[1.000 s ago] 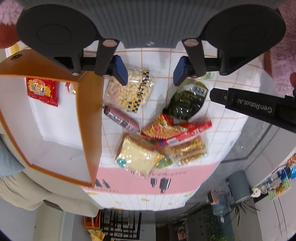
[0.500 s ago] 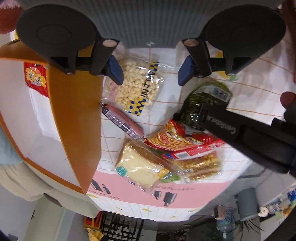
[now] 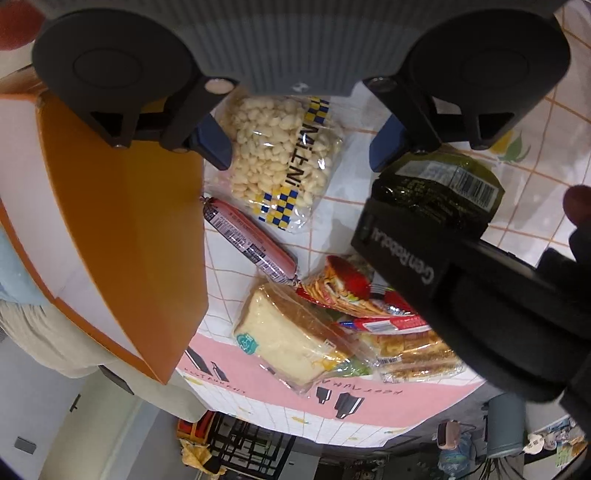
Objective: Organize snacks
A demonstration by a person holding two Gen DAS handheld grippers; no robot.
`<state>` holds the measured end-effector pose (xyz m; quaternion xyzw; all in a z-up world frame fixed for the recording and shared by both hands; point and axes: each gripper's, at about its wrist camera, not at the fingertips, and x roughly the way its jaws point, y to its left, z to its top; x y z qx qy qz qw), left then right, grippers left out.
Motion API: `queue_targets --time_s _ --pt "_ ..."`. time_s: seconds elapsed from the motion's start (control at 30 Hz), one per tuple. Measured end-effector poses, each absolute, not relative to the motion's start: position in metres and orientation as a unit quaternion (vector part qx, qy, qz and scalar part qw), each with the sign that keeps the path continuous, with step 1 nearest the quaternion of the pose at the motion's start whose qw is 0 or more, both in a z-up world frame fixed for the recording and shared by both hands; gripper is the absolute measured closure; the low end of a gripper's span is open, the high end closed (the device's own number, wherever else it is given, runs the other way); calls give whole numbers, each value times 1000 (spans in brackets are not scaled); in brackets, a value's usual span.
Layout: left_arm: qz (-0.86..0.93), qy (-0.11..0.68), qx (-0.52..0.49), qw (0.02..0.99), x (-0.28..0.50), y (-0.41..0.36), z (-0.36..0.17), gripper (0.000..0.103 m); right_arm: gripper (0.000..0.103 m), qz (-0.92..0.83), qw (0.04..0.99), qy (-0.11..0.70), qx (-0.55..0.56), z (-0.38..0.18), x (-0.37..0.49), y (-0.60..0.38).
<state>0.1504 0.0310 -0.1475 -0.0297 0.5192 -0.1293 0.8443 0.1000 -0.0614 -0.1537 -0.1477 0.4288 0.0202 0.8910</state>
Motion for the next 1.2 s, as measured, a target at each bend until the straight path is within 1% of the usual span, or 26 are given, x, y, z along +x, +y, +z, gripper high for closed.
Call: queue_targets --time_s 0.1,0.17,0.2,0.27,0.3,0.37,0.4,0.43,0.5,0.57,0.63,0.67,0.77,0.8,0.83,0.93,1.03,1.2 --pt "-132 516 -23 846 149 29 -148 37 23 18 894 424 -148 -154 99 -61" --pt "-138 515 -29 846 148 29 -147 46 24 19 894 422 -148 -154 98 -62" --pt "-140 515 -33 845 148 30 -147 48 27 19 894 422 -149 -153 97 -62" --pt "-147 518 -45 842 148 31 -147 60 34 14 893 420 -159 -153 96 -61" --pt "-146 520 -49 841 148 32 -147 60 37 13 893 419 -165 -152 93 -60" --pt "-144 521 -50 840 147 32 -147 60 40 16 892 415 -178 -151 89 -57" --pt "-142 522 -48 840 146 32 -146 60 46 19 892 413 -183 -151 87 -56" --pt "-139 522 -47 840 145 32 -146 61 49 21 891 410 -195 -151 85 -54" --pt "-131 525 -44 840 142 33 -145 61 51 21 890 406 -206 -151 83 -53" --pt "-123 529 -42 838 138 35 -143 61 60 24 889 407 -206 -149 82 -54" --pt "-116 534 -43 836 134 39 -142 62 73 30 890 405 -208 -144 79 -53" --pt "-111 537 -45 835 132 41 -142 62 77 34 890 403 -209 -142 77 -52" --pt "-96 549 -56 828 125 47 -141 62 78 42 889 413 -195 -139 75 -56" --pt "-91 552 -60 827 123 49 -140 62 80 43 889 415 -189 -137 74 -58" --pt "-88 552 -62 827 120 51 -139 62 89 44 890 415 -185 -135 74 -60" --pt "-84 551 -67 828 114 53 -134 62 98 55 895 414 -159 -123 71 -64" --pt "-82 550 -66 828 107 51 -129 62 103 68 895 424 -121 -115 70 -72" --pt "-86 555 -54 826 94 45 -126 62 103 99 895 435 -21 -97 62 -90"
